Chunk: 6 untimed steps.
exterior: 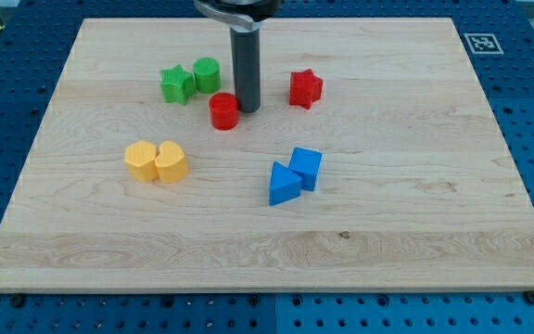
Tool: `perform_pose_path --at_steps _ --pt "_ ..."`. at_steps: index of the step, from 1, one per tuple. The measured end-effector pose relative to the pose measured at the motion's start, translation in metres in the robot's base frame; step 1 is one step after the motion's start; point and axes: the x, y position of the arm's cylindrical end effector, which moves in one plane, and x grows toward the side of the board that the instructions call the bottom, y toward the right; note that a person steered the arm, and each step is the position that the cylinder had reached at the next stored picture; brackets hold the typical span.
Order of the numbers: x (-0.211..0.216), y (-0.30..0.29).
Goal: Nudge the green star left a bit
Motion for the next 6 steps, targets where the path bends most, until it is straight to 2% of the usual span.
perform_pose_path --at_steps 2,4,6 --pt "-0.016 -0.051" --pt "-0.031 -0.030" --pt "-0.036 -0.075"
